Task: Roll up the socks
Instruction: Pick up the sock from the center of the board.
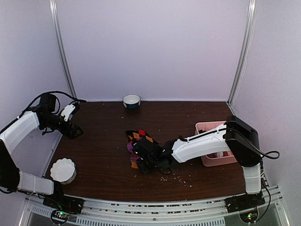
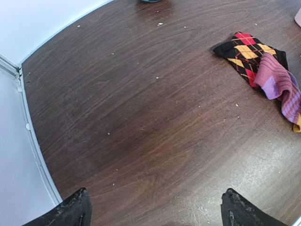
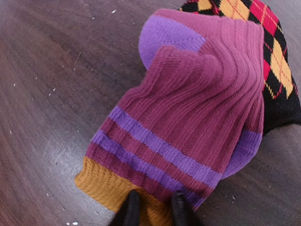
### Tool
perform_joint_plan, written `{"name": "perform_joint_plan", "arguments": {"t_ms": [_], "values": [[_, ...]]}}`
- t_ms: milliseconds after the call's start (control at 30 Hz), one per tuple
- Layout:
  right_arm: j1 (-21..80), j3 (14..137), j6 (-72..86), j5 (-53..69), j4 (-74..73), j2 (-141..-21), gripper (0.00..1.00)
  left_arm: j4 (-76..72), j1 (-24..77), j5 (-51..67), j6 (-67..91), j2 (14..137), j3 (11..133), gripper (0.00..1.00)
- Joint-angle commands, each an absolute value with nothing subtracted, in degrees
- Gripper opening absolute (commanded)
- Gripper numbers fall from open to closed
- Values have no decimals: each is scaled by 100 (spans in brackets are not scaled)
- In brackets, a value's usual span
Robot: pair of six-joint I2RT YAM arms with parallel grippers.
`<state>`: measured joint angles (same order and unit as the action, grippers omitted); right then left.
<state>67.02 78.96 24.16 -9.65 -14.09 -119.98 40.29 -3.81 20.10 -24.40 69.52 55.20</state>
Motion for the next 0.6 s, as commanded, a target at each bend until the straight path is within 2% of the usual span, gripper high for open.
{"name": "perform_joint_plan", "arguments": {"t_ms": [0, 67, 567], "values": [[6567, 7963, 2553, -806, -1466, -12023, 9, 4168, -421, 2329, -2568, 6836, 5682, 98], [6535, 7954, 2533, -755, -1455, -11856, 0, 4235, -420, 2468, -2594, 6846, 5682, 98], [6273, 7981, 2266, -39, -1477, -10230, 0, 4515, -409, 3208, -2832, 7019, 5655, 98]]}}
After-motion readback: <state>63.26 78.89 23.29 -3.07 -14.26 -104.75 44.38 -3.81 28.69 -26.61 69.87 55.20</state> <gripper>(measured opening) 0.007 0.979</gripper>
